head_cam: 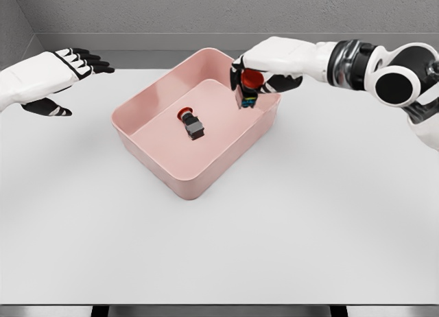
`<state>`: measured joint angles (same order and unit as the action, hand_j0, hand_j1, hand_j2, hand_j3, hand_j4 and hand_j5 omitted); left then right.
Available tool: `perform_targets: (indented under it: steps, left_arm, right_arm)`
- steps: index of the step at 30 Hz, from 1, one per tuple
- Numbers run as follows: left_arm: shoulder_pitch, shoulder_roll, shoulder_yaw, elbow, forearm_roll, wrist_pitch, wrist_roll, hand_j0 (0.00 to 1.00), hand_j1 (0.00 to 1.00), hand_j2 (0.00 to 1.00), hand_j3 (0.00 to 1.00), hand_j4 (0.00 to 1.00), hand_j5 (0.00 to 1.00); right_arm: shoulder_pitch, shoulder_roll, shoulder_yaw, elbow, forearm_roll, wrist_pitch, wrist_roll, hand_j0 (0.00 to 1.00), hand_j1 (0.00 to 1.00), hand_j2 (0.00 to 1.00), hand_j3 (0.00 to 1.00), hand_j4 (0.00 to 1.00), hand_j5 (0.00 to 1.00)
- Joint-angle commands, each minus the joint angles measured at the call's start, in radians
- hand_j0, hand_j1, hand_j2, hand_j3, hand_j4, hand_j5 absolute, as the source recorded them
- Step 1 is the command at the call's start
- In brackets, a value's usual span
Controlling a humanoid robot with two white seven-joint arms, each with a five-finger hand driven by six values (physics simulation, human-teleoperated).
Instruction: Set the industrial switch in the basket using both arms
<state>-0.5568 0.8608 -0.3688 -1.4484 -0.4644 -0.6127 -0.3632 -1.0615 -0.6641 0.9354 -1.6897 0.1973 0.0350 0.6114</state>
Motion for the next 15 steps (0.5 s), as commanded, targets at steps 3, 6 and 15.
perform_targets:
  steps: [3, 6, 15]
  left_arm:
    - [0.000, 0.000, 0.001, 0.000, 0.006, 0.002, 0.000, 1.00, 1.00, 1.00, 1.00, 1.00, 1.00]
    - [0.000, -0.002, 0.001, 0.000, 0.006, 0.002, 0.000, 1.00, 1.00, 1.00, 1.00, 1.00, 1.00]
    - [0.000, -0.002, 0.001, 0.000, 0.004, 0.002, -0.002, 1.00, 1.00, 1.00, 1.00, 1.00, 1.00]
  right_arm:
    - [-0.018, 0.083, 0.039, 0.056, 0.002, 0.042, -0.001, 0.52, 0.52, 0.52, 0.52, 0.52, 0.52]
    - [-0.046, 0.135, 0.068, 0.130, 0.002, 0.043, -0.001, 0.53, 0.53, 0.53, 0.53, 0.53, 0.53]
    - [-0.072, 0.201, 0.097, 0.242, 0.002, 0.103, -0.001, 1.00, 1.00, 1.00, 1.00, 1.00, 1.00]
